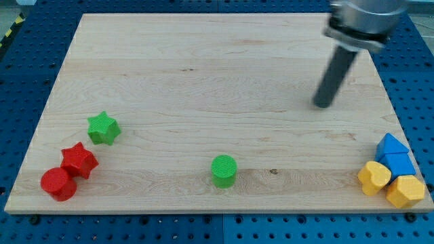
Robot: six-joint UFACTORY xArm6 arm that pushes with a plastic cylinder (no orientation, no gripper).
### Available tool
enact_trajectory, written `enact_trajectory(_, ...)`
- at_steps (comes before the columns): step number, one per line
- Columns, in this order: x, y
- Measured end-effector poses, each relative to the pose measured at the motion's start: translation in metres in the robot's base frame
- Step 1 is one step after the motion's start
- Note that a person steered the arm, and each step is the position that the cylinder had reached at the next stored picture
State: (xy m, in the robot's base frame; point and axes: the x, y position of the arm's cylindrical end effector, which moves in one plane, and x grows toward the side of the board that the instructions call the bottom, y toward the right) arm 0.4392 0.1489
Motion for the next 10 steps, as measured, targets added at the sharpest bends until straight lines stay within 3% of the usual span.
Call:
enact_trajectory(1, 0.010, -0.075)
enact_trajectory(3, 0.082, -0.200)
enact_trajectory(5, 0.161, -0.199)
enact_trajectory(8, 0.115, -0.144)
enact_trajectory(9, 0.128, -0.167)
enact_trajectory(10, 0.170, -0.169)
